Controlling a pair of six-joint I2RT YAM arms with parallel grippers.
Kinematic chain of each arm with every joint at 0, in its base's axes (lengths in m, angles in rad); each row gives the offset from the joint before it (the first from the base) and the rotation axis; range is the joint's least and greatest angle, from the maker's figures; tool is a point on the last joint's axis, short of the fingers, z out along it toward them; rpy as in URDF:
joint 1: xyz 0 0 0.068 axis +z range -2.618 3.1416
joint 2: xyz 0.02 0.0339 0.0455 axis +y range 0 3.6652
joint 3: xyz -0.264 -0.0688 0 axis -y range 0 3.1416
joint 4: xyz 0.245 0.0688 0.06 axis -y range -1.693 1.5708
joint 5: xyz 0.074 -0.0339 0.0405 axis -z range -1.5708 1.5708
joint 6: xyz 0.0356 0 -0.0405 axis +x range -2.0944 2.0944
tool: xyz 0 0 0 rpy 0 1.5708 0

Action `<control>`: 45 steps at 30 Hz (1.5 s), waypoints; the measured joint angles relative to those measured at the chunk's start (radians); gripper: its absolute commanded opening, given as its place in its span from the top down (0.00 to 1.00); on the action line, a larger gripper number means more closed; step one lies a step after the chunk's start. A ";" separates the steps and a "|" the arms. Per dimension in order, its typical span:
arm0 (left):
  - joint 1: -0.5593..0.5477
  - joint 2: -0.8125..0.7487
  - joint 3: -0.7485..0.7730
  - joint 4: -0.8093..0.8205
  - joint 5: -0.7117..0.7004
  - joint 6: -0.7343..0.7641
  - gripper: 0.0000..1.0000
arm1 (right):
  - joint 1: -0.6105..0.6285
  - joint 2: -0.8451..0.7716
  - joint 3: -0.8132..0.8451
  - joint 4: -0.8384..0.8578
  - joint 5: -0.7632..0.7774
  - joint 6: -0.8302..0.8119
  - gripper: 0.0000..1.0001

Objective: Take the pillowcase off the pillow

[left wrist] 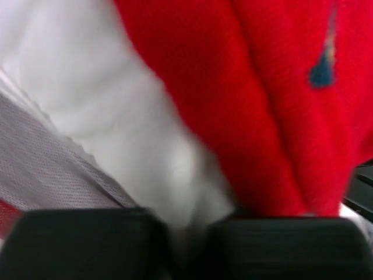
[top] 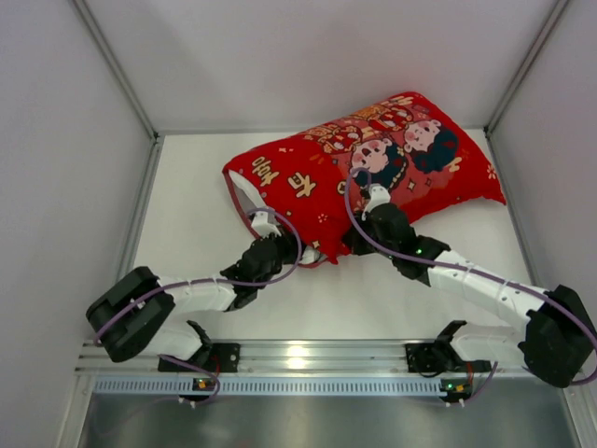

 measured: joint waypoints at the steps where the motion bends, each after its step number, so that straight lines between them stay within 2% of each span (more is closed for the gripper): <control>1: 0.003 -0.009 0.017 -0.027 -0.005 0.015 1.00 | 0.000 -0.018 -0.010 -0.001 0.001 0.000 1.00; 10: 0.010 -0.100 0.191 -0.389 0.026 0.162 1.00 | -0.001 -0.193 -0.176 0.052 0.029 0.011 1.00; 12: 0.012 -0.109 0.240 -0.480 0.048 0.190 1.00 | 0.002 -0.204 -0.183 0.057 0.034 0.010 0.95; 16: 0.023 -0.109 0.356 -0.648 0.085 0.230 1.00 | 0.034 -0.208 -0.181 0.052 0.043 -0.001 0.84; 21: 0.031 -0.109 0.463 -0.772 0.150 0.275 1.00 | 0.142 -0.215 -0.158 0.014 0.086 -0.018 0.55; 23: 0.032 -0.114 0.472 -0.780 0.171 0.290 1.00 | 0.192 -0.214 -0.123 -0.009 0.109 -0.026 0.42; 25: 0.032 -0.128 0.467 -0.784 0.189 0.309 1.00 | 0.251 -0.212 -0.070 -0.027 0.148 -0.034 0.33; 30: 0.032 -0.204 0.424 -0.785 0.219 0.342 1.00 | 0.367 -0.196 0.042 -0.038 0.246 -0.054 0.24; 38: 0.032 -0.285 0.408 -0.800 0.230 0.374 1.00 | 0.383 -0.040 0.075 -0.031 0.367 -0.061 0.20; 41: 0.032 -0.288 0.401 -0.818 0.230 0.381 1.00 | 0.386 0.010 0.077 -0.021 0.401 -0.060 0.25; 43: 0.032 -0.292 0.397 -0.827 0.227 0.386 1.00 | 0.388 0.037 0.082 -0.016 0.428 -0.062 0.42; 44: 0.032 -0.295 0.396 -0.833 0.224 0.388 1.00 | 0.388 0.044 0.082 -0.013 0.443 -0.061 0.59; 45: 0.033 -0.299 0.396 -0.839 0.221 0.390 1.00 | 0.387 0.049 0.082 -0.012 0.457 -0.063 0.65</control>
